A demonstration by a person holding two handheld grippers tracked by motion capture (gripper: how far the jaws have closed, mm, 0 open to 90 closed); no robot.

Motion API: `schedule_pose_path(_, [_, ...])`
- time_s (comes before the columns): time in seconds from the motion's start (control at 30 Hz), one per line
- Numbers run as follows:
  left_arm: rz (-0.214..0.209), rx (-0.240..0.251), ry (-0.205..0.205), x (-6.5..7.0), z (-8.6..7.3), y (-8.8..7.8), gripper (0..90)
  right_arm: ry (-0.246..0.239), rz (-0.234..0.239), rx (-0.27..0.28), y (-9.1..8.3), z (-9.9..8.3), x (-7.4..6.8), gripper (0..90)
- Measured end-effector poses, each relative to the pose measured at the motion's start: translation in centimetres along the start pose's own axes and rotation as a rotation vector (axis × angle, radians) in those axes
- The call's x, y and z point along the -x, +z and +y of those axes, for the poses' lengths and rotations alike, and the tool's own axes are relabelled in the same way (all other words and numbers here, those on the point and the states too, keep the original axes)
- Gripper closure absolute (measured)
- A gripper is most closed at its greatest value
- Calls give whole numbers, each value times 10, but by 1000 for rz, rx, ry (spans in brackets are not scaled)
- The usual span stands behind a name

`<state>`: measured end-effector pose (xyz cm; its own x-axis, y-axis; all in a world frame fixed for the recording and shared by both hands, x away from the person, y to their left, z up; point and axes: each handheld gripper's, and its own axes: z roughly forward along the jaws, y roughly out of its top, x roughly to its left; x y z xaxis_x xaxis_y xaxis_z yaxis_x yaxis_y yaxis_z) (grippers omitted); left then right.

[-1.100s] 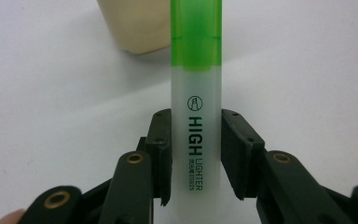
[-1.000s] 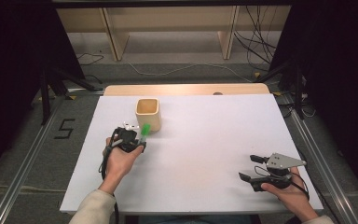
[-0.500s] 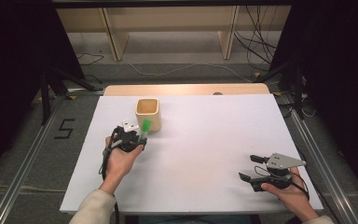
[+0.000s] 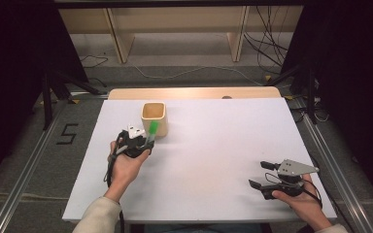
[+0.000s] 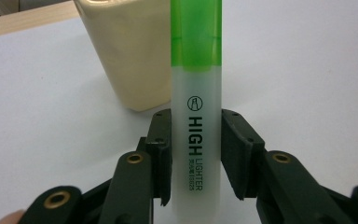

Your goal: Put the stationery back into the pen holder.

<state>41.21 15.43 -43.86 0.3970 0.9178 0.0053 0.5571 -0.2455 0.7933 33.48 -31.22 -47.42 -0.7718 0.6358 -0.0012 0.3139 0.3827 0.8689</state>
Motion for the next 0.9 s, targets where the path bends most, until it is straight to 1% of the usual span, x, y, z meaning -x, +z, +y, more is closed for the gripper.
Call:
schedule_pose_path(0.13, [6,31,19,0,0,0,661,1,1,0,0,0,0,187])
schedule_pose_path(0.27, [11,45,34,0,0,0,661,0,0,1,0,0,0,187])
schedule_pose_path(0.33, [16,61,40,1,0,0,661,-3,1,3,0,0,0,187])
schedule_pose_path(0.6, [14,82,49,2,0,0,661,-1,1,0,0,0,0,186])
schedule_pose_path(0.63, [14,91,45,2,0,0,661,-4,2,2,0,0,0,187])
schedule_pose_path(0.77, [20,109,53,2,1,-1,661,-3,2,1,0,0,0,186])
schedule_pose_path(0.9, [19,109,55,3,2,-1,661,-3,3,0,0,0,0,186])
